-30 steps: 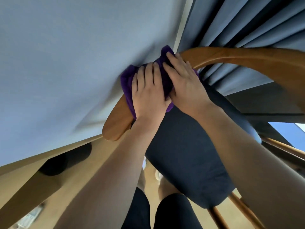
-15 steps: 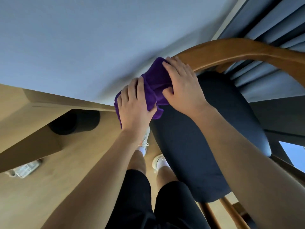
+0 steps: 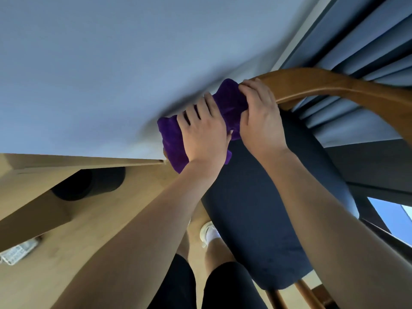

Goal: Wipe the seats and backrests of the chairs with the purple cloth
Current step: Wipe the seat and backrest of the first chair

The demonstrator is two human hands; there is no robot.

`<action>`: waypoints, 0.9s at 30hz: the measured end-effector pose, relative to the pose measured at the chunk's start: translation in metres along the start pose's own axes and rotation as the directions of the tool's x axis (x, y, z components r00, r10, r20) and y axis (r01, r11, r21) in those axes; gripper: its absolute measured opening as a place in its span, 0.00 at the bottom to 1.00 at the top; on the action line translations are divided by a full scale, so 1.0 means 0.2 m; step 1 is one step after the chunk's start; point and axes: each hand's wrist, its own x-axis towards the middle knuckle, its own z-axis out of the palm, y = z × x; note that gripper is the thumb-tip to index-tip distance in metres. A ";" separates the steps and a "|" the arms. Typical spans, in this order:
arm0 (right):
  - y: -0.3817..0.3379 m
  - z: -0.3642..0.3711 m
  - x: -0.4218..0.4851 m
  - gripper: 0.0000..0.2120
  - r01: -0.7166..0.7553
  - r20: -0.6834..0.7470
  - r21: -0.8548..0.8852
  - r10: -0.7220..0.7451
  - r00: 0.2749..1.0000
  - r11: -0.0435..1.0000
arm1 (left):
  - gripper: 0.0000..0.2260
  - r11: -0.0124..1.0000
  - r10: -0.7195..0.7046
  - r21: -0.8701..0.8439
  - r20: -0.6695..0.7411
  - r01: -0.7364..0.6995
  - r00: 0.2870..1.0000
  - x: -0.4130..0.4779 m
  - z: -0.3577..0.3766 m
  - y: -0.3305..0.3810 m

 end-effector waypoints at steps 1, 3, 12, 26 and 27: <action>0.01 -0.01 0.01 0.24 -0.018 -0.022 0.006 0.018 1.000 1.000 | 0.44 1.000 0.017 -0.008 0.004 -0.017 1.000 0.03 0.00 0.03; 0.05 -0.04 0.03 0.24 -0.040 -0.050 0.020 0.041 0.998 0.999 | 0.44 0.999 0.044 -0.019 0.009 -0.044 0.999 0.08 -0.01 0.10; 0.26 -0.19 0.05 0.23 -0.133 -0.112 0.074 0.140 0.984 0.988 | 0.29 0.988 0.153 0.007 -0.035 -0.153 0.988 0.27 -0.06 0.43; 0.11 -0.01 0.01 0.34 -0.149 -0.057 -0.112 0.143 0.988 0.983 | 0.22 0.679 0.397 -0.645 -0.081 -0.352 0.914 0.16 -0.14 -0.12; 0.10 0.01 0.03 0.38 -0.172 -0.070 -0.173 0.162 0.984 0.970 | 0.22 0.679 0.379 -0.663 -0.052 -0.316 0.924 0.14 -0.14 -0.16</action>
